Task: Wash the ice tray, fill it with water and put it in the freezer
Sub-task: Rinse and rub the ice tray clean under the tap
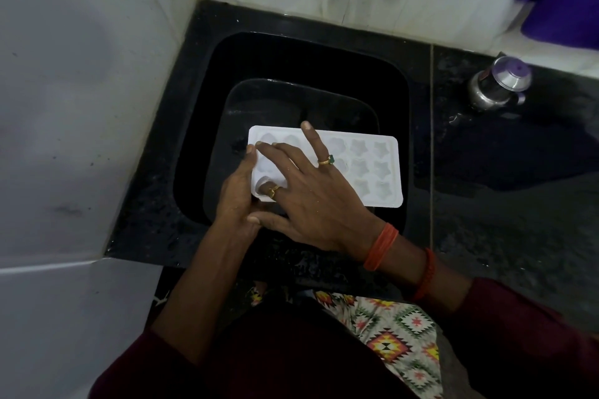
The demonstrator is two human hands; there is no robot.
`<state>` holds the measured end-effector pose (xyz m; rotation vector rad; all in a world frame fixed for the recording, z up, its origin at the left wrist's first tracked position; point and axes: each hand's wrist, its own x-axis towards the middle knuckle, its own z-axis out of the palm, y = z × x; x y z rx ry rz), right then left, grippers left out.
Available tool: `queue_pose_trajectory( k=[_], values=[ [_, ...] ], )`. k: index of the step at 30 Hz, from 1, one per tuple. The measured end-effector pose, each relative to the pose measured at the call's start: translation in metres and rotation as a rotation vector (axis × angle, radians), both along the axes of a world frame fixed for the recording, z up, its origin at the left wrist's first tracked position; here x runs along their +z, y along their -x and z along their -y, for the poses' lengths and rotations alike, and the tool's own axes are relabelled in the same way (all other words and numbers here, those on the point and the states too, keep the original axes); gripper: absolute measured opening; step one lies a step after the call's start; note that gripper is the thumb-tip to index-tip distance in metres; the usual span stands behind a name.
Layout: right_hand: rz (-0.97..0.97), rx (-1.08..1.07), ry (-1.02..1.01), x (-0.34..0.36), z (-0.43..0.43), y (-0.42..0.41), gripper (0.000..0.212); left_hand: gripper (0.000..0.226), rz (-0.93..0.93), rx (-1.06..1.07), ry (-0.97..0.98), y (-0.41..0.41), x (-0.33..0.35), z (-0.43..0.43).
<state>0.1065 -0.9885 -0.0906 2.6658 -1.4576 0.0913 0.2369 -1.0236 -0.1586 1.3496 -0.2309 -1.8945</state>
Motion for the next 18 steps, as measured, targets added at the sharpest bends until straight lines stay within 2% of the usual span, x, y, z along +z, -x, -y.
queue_pose_trajectory(
  k=[6, 12, 18],
  values=[
    [-0.005, -0.016, 0.009, -0.003, 0.002, -0.001, 0.071, 0.059, 0.005, 0.006, -0.009, 0.004, 0.002, 0.000],
    [0.037, -0.060, 0.034, -0.008, 0.006, 0.003, 0.062, 0.051, -0.124, -0.003, -0.021, 0.004, 0.012, -0.002],
    [0.135, -0.148, 0.126, -0.003, 0.011, 0.003, 0.058, 0.054, -0.101, -0.016, 0.068, 0.003, 0.007, -0.003]
  ],
)
